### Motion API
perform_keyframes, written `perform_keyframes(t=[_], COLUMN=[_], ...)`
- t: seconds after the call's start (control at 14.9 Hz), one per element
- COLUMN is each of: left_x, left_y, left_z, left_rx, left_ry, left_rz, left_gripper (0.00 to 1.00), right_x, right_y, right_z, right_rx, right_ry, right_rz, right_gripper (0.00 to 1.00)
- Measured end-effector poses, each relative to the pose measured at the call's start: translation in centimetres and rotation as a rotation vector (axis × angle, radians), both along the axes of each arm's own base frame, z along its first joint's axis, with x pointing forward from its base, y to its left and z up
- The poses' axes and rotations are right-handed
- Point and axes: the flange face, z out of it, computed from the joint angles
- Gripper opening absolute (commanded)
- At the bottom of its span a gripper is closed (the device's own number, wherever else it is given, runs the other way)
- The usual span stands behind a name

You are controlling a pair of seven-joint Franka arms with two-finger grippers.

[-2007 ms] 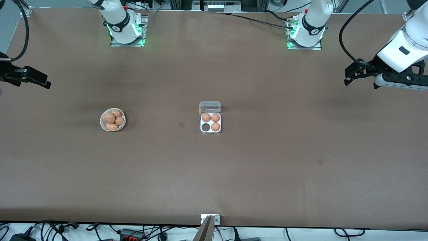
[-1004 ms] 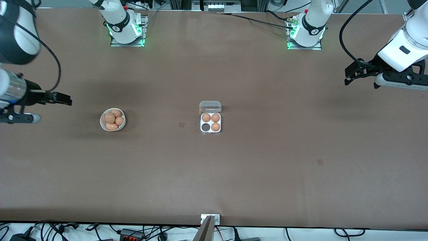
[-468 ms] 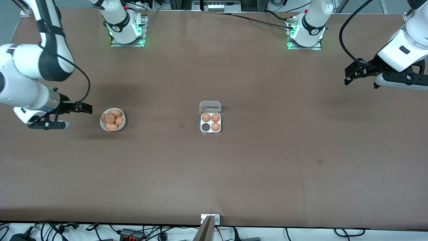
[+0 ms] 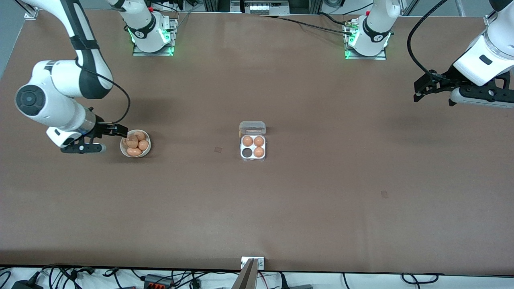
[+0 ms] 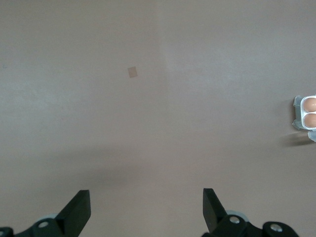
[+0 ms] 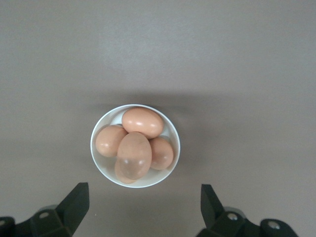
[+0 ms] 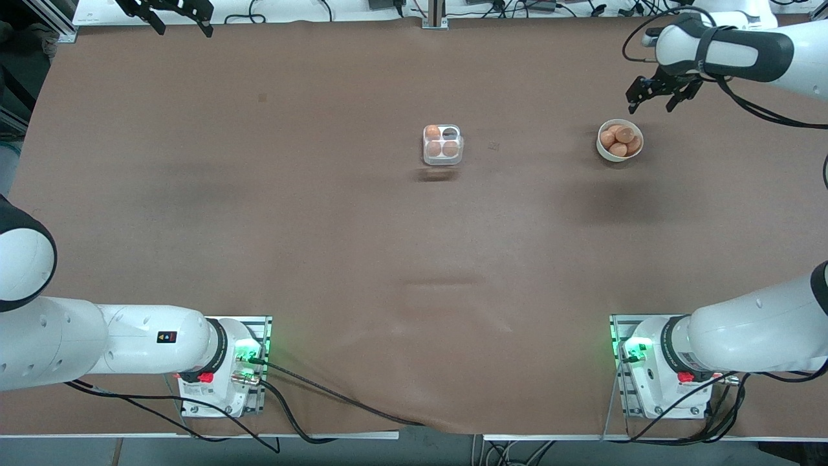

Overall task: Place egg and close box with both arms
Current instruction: 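Move the right gripper over the white bowl of eggs, then lower the right gripper and close it on one brown egg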

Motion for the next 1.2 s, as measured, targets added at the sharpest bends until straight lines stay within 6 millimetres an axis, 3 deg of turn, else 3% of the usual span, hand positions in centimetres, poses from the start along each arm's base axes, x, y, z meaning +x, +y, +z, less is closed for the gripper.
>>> perform_keyframes(t=[0.94, 1.2], left_x=[0.1, 0.1], left_y=[-0.1, -0.1], left_z=[0.2, 0.2], left_rx=[0.000, 0.000], left_ry=[-0.004, -0.004], left_rz=[-0.001, -0.001], left_gripper=[1.00, 1.00], right_x=[-1.6, -1.8], right_y=[0.6, 0.6], right_z=[-7.4, -7.9], right_rx=[0.002, 0.002], right_ry=[0.015, 0.016], right_rz=[0.014, 0.014], right_gripper=[1.00, 0.97])
